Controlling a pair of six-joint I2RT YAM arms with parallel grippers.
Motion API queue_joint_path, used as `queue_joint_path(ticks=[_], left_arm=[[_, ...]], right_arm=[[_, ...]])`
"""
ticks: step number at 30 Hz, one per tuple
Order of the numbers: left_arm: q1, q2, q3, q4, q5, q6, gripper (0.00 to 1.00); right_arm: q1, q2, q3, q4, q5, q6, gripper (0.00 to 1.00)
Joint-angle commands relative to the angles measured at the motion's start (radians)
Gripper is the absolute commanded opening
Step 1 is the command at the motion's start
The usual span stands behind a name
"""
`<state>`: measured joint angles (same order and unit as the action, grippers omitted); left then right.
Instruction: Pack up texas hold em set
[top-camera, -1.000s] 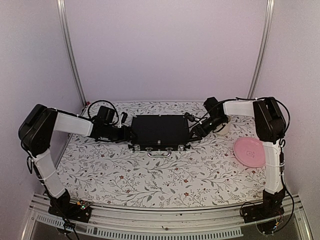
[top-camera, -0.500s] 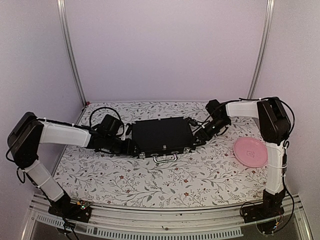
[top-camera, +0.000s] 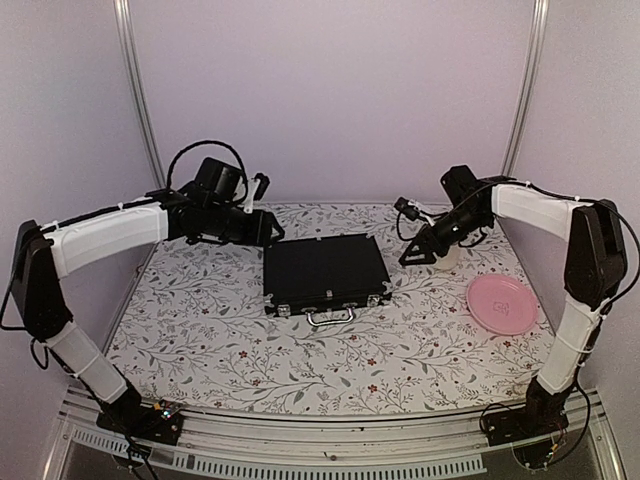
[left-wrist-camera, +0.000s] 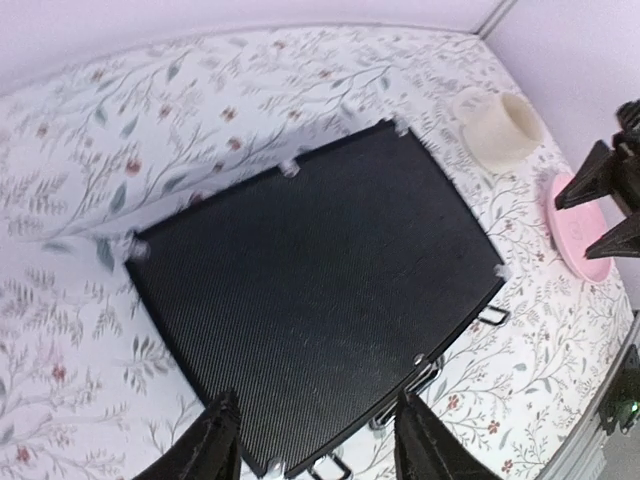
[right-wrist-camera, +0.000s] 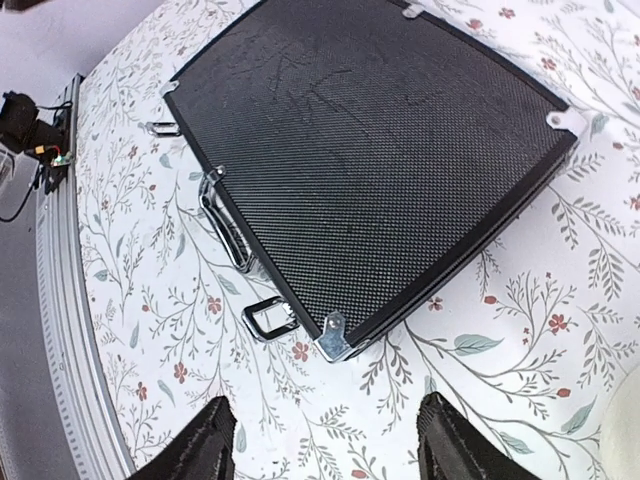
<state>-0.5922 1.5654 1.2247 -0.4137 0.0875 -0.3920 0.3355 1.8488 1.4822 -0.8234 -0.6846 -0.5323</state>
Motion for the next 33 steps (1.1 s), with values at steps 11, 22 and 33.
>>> queue_joint_path(ticks=[11,22,33], left_arm=[[0.054,0.438,0.298,0.076,0.439,0.125,0.03],[0.054,0.431,0.238,0.051,0.448,0.160,0.00],[0.054,0.445,0.254,0.010,0.446,0.154,0.00]], right_arm=[[0.182,0.012,-0.048,0.094,0.059,-0.007,0.32],[0.220,0.109,-0.107,0.149,0.118,-0.017,0.26],[0.249,0.141,-0.169,0.176,0.123,-0.016,0.27]])
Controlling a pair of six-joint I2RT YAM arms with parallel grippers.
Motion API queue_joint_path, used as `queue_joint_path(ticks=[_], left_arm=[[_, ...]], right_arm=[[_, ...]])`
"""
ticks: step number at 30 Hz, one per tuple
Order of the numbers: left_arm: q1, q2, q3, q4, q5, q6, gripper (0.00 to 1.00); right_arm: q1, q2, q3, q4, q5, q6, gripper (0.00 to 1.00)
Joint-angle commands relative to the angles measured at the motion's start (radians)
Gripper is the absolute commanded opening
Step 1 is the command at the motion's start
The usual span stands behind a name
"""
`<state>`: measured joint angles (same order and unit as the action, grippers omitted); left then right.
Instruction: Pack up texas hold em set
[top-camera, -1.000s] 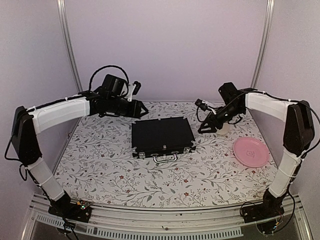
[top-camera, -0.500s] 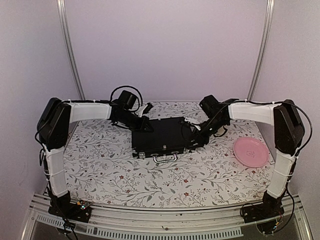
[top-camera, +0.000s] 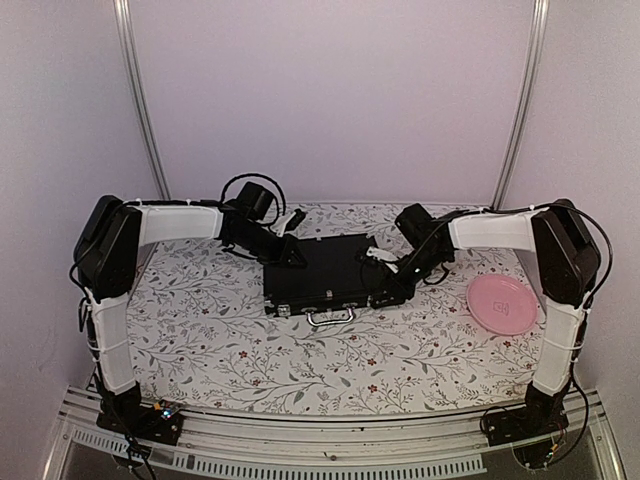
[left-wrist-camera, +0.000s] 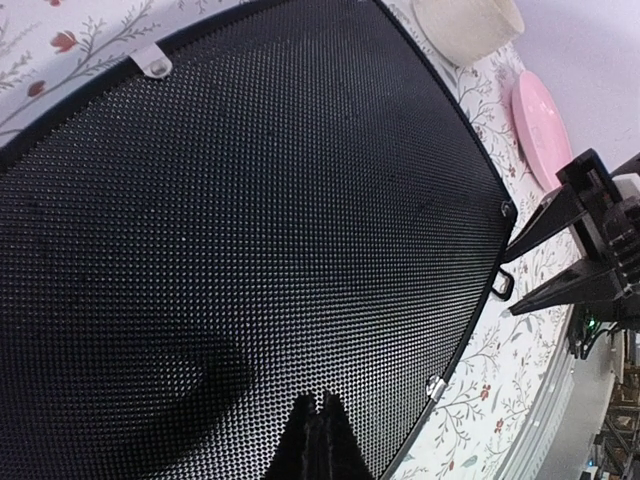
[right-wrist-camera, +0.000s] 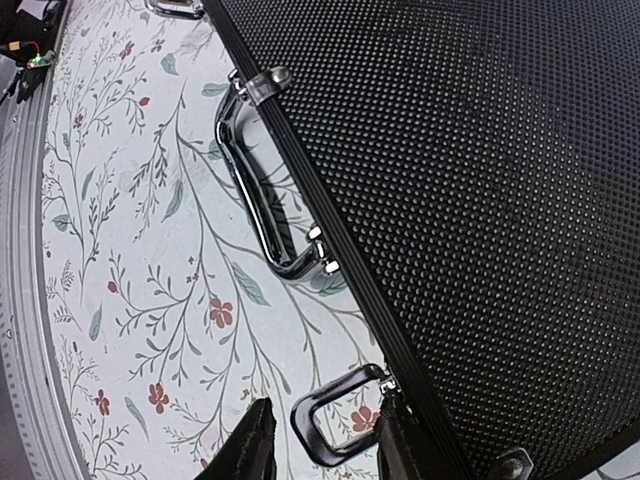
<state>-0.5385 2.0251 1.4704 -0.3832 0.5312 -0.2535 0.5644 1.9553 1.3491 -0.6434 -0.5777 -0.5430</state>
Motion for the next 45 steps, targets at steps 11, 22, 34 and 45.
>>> queue_joint_path(ticks=[11,22,34,45], left_arm=[[0.000,-0.002,0.010,-0.027,0.006,0.010,0.01],[0.000,0.004,0.013,-0.032,0.010,0.009,0.03],[0.000,0.000,0.015,-0.036,0.019,0.005,0.03],[0.000,0.000,0.011,-0.040,0.013,0.010,0.03]], right_arm=[[0.038,0.045,-0.097,0.056,0.085,0.017,0.36],[0.038,-0.167,-0.132,0.016,-0.024,-0.079,0.47],[-0.042,-0.272,-0.208,0.280,0.305,-0.075,0.99],[-0.067,-0.078,-0.148,0.256,0.157,-0.060,0.93]])
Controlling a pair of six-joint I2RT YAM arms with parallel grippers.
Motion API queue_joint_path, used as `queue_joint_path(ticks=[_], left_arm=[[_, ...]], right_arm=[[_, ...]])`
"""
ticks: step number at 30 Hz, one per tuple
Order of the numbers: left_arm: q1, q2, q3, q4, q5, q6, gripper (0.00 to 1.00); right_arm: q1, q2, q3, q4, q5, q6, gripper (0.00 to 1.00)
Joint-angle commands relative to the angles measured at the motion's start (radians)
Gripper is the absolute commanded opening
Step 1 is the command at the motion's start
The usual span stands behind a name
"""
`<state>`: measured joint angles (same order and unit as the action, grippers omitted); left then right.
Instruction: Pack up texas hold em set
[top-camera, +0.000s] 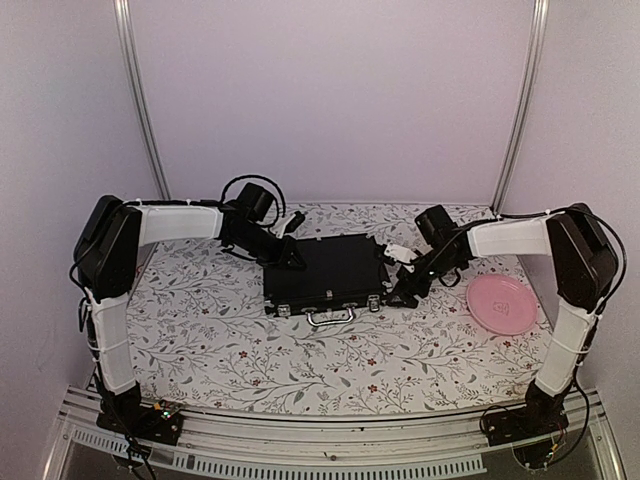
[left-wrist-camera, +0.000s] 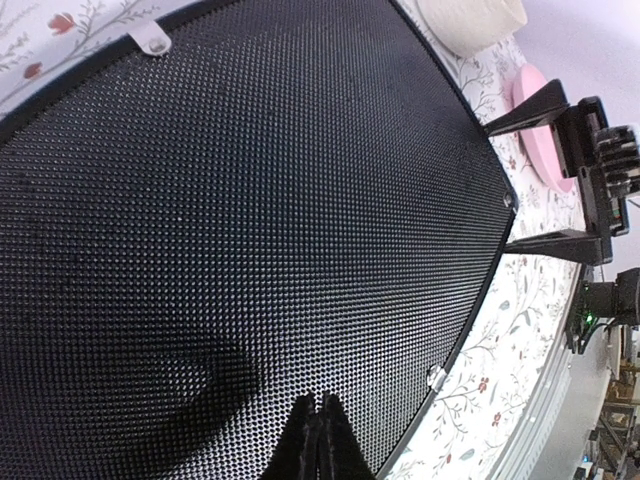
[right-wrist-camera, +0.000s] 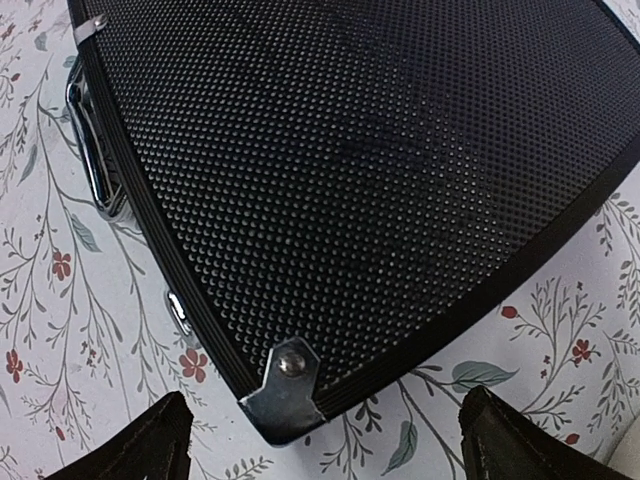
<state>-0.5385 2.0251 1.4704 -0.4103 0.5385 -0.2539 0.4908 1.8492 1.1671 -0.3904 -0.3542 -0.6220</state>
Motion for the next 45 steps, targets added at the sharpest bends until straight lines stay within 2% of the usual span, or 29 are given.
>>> queue_joint_path(ticks=[1,10,15,20,25,31,40,43,45], left_arm=[[0.000,0.000,0.011,-0.013,0.007,0.009,0.03],[0.000,0.010,0.013,-0.014,0.011,0.007,0.03],[0.000,0.012,0.016,-0.018,0.011,0.008,0.03],[0.000,0.012,0.020,-0.023,0.012,0.008,0.03],[0.000,0.009,0.022,-0.025,0.015,0.007,0.04],[0.000,0.006,0.021,-0.025,0.016,0.005,0.03],[0.000,0.003,0.022,-0.032,-0.007,0.009,0.04],[0.000,-0.018,0.028,-0.042,-0.051,0.030,0.09],[0.000,-0.046,0.028,-0.042,-0.101,0.052,0.18]], right_arm=[[0.006,0.036,0.034,0.002,-0.076,0.019,0.91],[0.006,0.116,0.089,0.008,-0.179,0.044,0.86],[0.007,0.154,0.087,0.024,-0.217,0.065,0.78],[0.011,0.166,0.098,0.032,-0.179,0.086,0.70],[0.059,0.167,0.078,0.050,-0.106,0.097,0.67],[0.080,0.135,0.022,0.139,0.035,0.157,0.51],[0.079,0.082,-0.022,0.137,0.068,0.192,0.56],[0.063,0.030,-0.037,0.107,0.072,0.173,0.60],[0.046,-0.006,-0.041,0.079,0.055,0.166,0.64]])
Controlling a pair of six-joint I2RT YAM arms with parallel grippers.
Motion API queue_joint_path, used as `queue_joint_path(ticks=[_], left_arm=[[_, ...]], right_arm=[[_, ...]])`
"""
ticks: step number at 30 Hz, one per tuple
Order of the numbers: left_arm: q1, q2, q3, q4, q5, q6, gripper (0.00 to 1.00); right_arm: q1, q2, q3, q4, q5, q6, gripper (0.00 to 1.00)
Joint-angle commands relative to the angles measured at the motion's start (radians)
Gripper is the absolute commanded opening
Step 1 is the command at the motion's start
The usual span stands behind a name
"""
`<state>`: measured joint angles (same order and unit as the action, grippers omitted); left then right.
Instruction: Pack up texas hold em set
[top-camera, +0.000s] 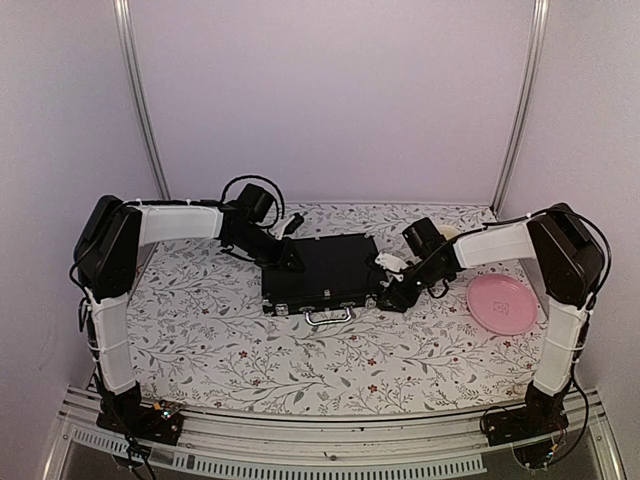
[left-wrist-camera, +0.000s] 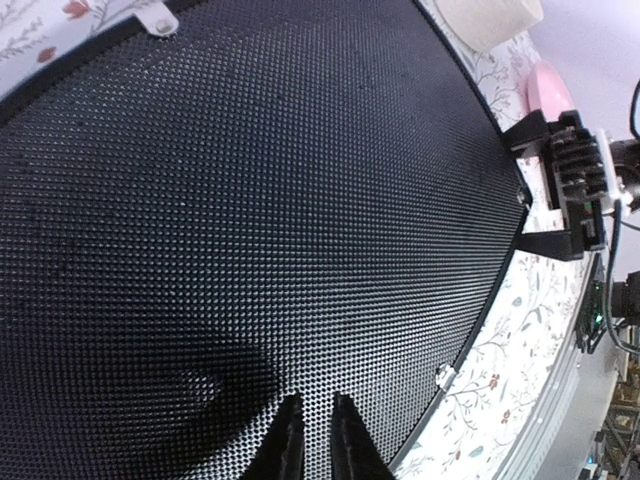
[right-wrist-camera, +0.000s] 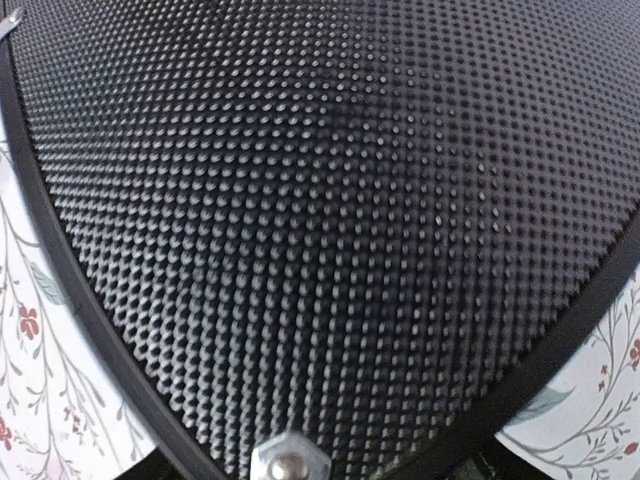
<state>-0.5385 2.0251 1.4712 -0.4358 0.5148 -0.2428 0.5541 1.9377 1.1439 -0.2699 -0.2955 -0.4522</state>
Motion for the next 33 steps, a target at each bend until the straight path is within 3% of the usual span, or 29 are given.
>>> queue_joint_path(ticks=[1,8,13,17,22,33], left_arm=[[0.000,-0.082,0.025,-0.017,-0.094,0.056,0.22],[0.008,-0.250,-0.021,0.000,-0.280,0.105,0.47],[0.010,-0.311,-0.060,-0.057,-0.377,0.056,0.51],[0.011,-0.373,-0.163,-0.053,-0.369,-0.020,0.50],[0.017,-0.480,-0.370,0.062,-0.347,-0.096,0.56],[0.043,-0.452,-0.570,0.324,-0.116,-0.196,0.60]], right_arm=[[-0.027,-0.111,-0.018,-0.058,-0.009,-0.009,0.66],[-0.052,-0.239,0.016,-0.130,-0.004,-0.030,0.72],[-0.052,-0.279,0.111,-0.169,-0.076,-0.031,0.72],[-0.047,-0.238,0.191,-0.180,-0.176,-0.057,0.67],[-0.033,-0.130,0.296,-0.206,-0.242,-0.022,0.61],[0.017,-0.032,0.243,-0.205,-0.257,-0.047,0.56]])
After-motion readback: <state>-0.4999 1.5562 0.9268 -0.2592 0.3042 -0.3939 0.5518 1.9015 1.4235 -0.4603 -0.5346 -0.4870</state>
